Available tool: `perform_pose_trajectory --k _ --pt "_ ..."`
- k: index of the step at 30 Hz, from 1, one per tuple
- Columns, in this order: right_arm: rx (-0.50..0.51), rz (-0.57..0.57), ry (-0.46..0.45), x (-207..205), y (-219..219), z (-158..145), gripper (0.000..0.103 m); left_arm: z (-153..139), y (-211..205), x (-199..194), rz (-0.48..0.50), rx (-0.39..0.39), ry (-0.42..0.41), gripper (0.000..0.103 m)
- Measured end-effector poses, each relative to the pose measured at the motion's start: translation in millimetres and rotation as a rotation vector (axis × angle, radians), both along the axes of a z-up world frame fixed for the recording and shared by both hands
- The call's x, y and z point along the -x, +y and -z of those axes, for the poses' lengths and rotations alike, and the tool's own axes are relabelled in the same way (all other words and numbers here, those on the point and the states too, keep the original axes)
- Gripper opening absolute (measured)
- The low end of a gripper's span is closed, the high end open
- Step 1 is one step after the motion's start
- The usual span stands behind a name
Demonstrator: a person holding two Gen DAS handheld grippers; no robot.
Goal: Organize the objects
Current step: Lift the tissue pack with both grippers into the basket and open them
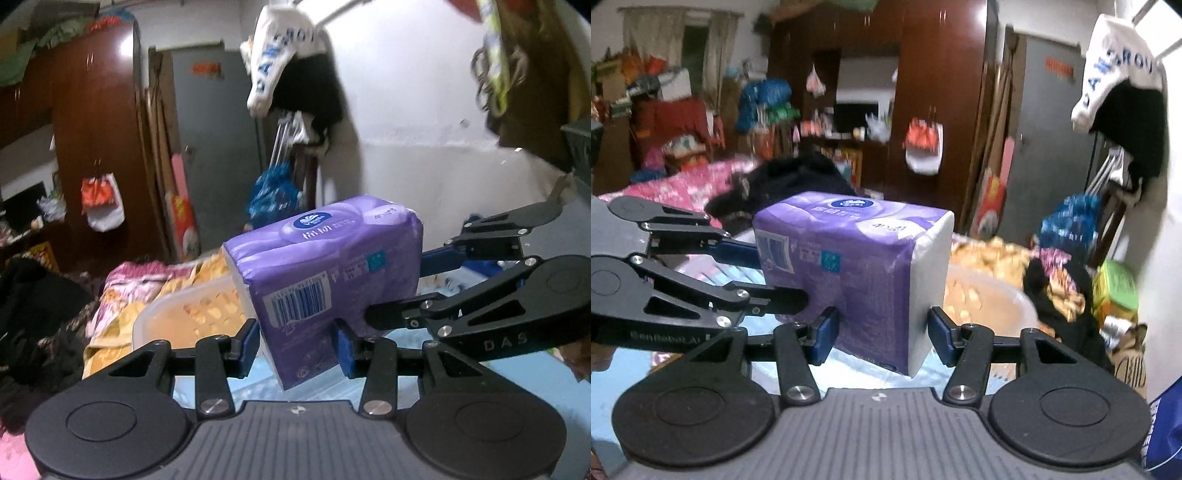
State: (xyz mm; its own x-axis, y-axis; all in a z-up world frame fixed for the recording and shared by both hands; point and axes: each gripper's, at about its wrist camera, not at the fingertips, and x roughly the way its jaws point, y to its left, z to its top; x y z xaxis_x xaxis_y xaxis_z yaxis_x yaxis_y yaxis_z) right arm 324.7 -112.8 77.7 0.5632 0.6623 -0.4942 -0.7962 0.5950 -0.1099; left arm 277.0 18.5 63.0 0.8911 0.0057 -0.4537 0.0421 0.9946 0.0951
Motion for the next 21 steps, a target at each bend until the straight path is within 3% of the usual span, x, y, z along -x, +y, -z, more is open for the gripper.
perform_pose_trajectory --k 5,8,9,10,11,12,16,21 --pt "0.041 0.006 0.071 -7.9 -2.3 5.1 0.057 4.7 19.2 -16.2 -0.006 0.053 0.082 0.047" --pt "0.037 0.009 0.098 -11.5 -7.6 8.6 0.06 5.7 23.6 -12.2 -0.007 0.06 0.063 0.048" --pt "0.008 0.012 0.094 -10.3 -13.3 6.4 0.073 2.6 26.0 -5.0 -0.015 0.067 0.02 0.053" --pt "-0.025 0.023 0.082 -6.7 -20.9 2.9 0.096 -0.1 21.1 2.3 -0.025 0.072 -0.018 0.069" --pt "-0.047 0.034 0.065 -4.3 -27.2 -1.1 0.103 -4.2 22.0 9.9 -0.033 0.076 -0.053 0.079" --pt "-0.069 0.048 0.034 1.7 -36.6 -5.5 0.103 -8.3 23.2 18.5 -0.045 0.081 -0.087 0.091" --pt "-0.166 0.094 -0.008 35.0 -82.5 -11.0 0.103 -17.3 22.3 71.3 -0.037 0.13 -0.188 0.092" --pt "-0.317 0.094 0.083 73.2 -136.0 22.5 0.103 12.9 6.9 148.8 -0.097 0.105 -0.249 0.092"
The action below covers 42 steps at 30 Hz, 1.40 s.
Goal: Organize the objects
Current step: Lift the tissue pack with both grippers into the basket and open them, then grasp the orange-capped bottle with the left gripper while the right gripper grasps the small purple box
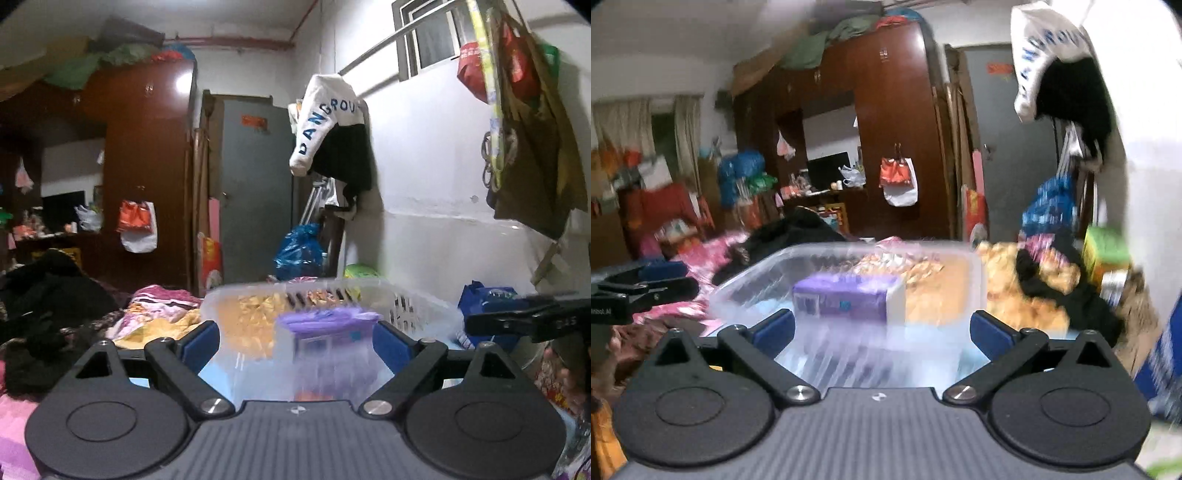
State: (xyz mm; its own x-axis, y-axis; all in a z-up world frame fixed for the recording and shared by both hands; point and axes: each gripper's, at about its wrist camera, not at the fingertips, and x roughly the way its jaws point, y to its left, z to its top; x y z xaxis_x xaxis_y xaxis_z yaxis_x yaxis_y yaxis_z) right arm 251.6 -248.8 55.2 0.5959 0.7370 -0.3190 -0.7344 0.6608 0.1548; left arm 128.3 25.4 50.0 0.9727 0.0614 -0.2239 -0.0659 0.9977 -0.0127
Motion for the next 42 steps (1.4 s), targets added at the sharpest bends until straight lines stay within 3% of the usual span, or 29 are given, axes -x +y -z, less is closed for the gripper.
perform_pose_trajectory --k 5,7,9,12,19,21,23,30,32,38,42 --pt "-0.058 0.021 0.008 31.8 -19.3 47.2 0.103 43.2 2.2 32.4 0.021 0.042 0.008 0.092" --pt "-0.066 0.029 0.01 33.4 -17.2 56.3 0.103 52.2 5.0 31.3 0.023 0.013 0.036 0.092" --pt "-0.049 0.04 0.032 35.6 -14.2 59.9 0.103 58.2 7.3 30.2 -0.01 0.008 0.038 0.092" --pt "-0.052 0.009 0.024 37.2 -6.8 57.4 0.103 59.9 13.4 27.3 0.014 0.069 0.036 0.092" --pt "-0.05 -0.037 0.005 38.9 19.8 55.9 0.103 64.1 2.4 19.6 0.037 0.06 0.026 0.09" --pt "-0.008 -0.016 0.01 31.3 33.4 58.6 0.098 65.5 0.2 14.6 0.035 0.063 0.03 0.088" --pt "0.004 -0.001 0.02 25.1 40.9 62.6 0.086 67.5 -0.9 8.3 0.019 0.065 0.044 0.084" --pt "0.048 0.026 0.025 24.1 45.1 73.9 0.066 78.9 -3.9 -8.2 -0.006 0.062 0.113 0.06" --pt "0.053 0.031 0.023 26.2 43.8 74.9 0.055 79.6 -5.0 -8.3 -0.012 0.059 0.116 0.05" --pt "-0.011 0.028 0.015 29.2 31.8 74.0 0.052 82.0 -8.0 0.6 -0.02 0.045 0.067 0.049" --pt "-0.068 0.029 -0.038 37.8 22.9 71.1 0.051 79.2 -6.8 13.8 0.0 0.043 0.005 0.048"
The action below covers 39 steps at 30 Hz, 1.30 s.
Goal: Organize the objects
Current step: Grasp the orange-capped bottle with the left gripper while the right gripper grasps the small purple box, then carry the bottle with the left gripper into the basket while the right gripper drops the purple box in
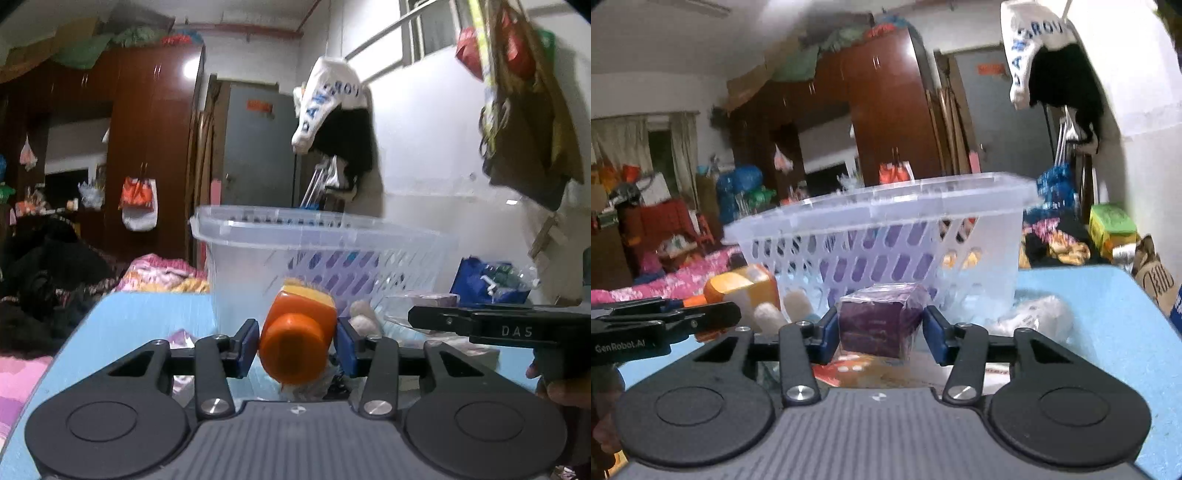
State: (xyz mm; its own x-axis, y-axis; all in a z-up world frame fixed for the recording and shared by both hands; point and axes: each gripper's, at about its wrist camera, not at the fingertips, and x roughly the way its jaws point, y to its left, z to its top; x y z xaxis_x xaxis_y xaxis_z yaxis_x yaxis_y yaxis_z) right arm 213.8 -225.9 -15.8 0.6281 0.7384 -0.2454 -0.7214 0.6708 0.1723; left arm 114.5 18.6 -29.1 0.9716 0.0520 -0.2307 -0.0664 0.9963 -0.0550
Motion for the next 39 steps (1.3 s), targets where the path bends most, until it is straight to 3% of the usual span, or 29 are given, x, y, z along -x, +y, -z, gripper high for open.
perform_pose_trajectory --k 4,14,18,23,28,33,39 --pt "-0.043 -0.003 -0.034 2.8 -8.0 -3.9 0.051 -5.0 -3.1 10.3 0.024 -0.015 -0.047 0.047" --pt "-0.098 -0.036 -0.031 0.9 -12.7 -6.1 0.051 -7.8 0.2 15.2 0.043 -0.005 -0.078 0.047" --pt "-0.17 -0.084 0.001 2.4 -28.5 -9.5 0.051 -15.9 2.1 25.0 0.053 0.01 -0.107 0.047" --pt "-0.217 -0.076 -0.071 10.8 -52.1 -40.5 0.05 -38.4 4.9 32.9 0.064 0.025 -0.16 0.047" --pt "-0.144 -0.06 -0.117 -7.2 -32.9 -79.1 0.05 -75.8 12.1 4.6 0.054 0.022 -0.163 0.046" --pt "0.0 0.011 -0.123 -43.9 3.6 -104.9 0.05 -111.6 19.3 -51.3 -0.008 -0.025 -0.078 0.046" --pt "0.137 0.034 0.118 -109.9 43.7 -97.4 0.051 -104.9 21.4 -130.1 -0.092 -0.13 0.199 0.046"
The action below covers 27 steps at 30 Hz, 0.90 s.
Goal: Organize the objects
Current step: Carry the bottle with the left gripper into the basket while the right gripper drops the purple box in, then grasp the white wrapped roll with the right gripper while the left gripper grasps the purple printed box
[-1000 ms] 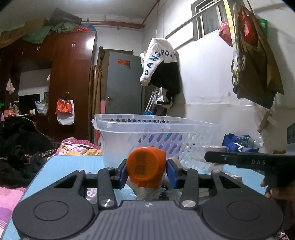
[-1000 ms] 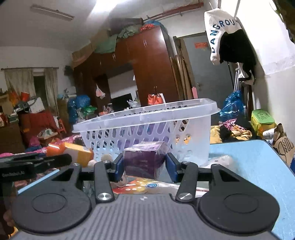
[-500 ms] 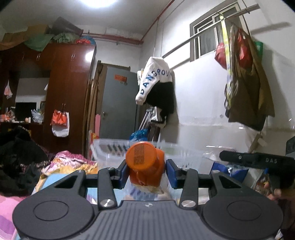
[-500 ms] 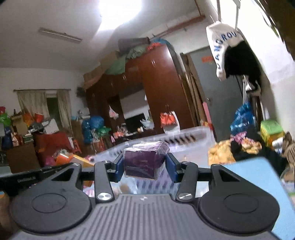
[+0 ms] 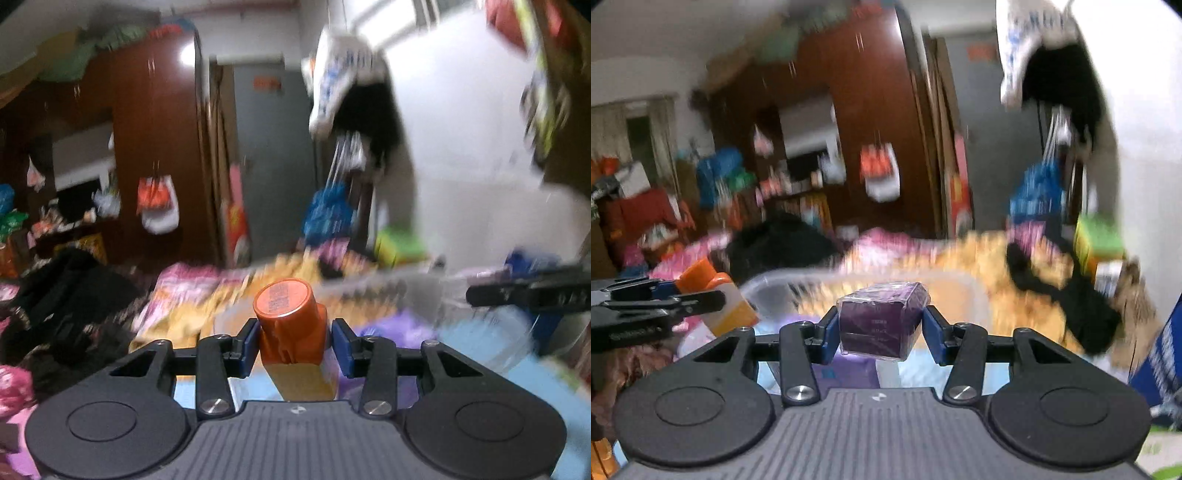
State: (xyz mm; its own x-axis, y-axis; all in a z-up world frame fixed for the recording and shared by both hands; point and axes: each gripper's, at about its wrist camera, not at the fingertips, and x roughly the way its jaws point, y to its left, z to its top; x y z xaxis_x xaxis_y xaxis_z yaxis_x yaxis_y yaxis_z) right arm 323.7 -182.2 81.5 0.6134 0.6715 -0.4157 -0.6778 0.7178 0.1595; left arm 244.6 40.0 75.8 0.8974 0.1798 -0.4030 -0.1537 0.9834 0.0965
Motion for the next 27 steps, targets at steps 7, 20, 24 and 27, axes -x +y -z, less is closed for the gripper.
perform_pose_trajectory --k 7,20,24,27 --pt "0.134 0.028 0.062 -16.6 27.2 22.7 0.051 17.7 2.1 -23.8 -0.061 -0.009 0.091 0.046" --pt "0.09 0.023 0.024 -13.1 8.5 9.3 0.099 10.5 5.9 -5.6 -0.052 0.016 -0.026 0.082" --pt "-0.033 0.028 -0.031 11.1 -27.1 1.8 0.103 5.0 -1.8 41.8 -0.011 0.004 -0.134 0.087" --pt "-0.142 0.024 -0.033 29.9 -69.4 15.0 0.103 18.8 0.1 85.8 0.002 0.002 -0.18 0.093"
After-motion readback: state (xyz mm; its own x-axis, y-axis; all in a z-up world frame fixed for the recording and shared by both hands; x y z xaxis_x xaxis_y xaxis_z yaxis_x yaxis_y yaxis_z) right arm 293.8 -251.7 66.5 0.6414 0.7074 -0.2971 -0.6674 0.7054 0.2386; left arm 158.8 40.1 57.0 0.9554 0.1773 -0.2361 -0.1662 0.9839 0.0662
